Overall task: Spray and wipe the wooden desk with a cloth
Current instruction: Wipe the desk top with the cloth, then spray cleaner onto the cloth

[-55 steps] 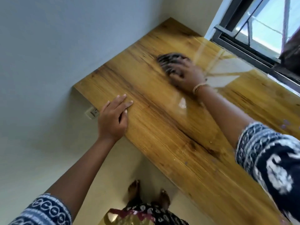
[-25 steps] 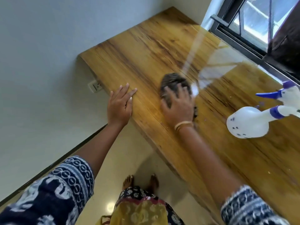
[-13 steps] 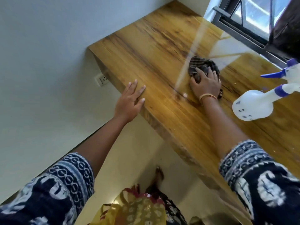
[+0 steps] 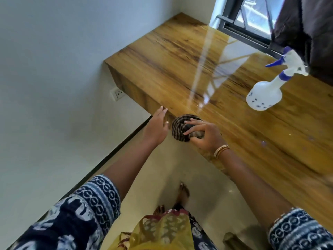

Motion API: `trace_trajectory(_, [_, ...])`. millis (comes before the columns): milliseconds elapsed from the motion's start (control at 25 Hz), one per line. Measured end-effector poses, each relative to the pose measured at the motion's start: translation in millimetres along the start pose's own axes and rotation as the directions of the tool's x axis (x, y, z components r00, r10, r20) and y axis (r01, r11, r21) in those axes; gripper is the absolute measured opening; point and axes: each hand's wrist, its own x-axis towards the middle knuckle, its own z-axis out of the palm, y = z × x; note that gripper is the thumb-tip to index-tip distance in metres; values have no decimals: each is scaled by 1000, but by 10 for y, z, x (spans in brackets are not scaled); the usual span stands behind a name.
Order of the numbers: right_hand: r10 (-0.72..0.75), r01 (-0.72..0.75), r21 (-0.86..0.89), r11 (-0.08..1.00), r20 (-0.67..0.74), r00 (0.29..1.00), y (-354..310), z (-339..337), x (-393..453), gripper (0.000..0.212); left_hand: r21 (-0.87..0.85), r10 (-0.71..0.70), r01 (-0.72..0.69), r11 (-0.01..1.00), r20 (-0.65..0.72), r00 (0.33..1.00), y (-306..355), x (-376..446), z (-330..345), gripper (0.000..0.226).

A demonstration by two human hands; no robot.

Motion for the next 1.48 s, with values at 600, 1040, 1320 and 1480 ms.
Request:
trace_trajectory(600, [730,318,944,-90,-155,666,448,-1441,-1096,40,-273,342,-314,909,61,938,1567,-46,462,79])
trace_trajectory(1040, [620,281,947,-154,-129,774,979,-2754,-954,66,-456,95,-107,884,-48,994,3234,832,1149,100])
trace_trajectory(1320, [527,250,954,-165,-128,840,1438,-3136,-567,68,-423,30,-121,898,-217,976,3378,1270,1385,76])
trace_trajectory(1480, [475,247,958,-144,-152,867,1666,-3257,-331,76,-375,95,-197,906,-273,957,3447,1411,1452,44])
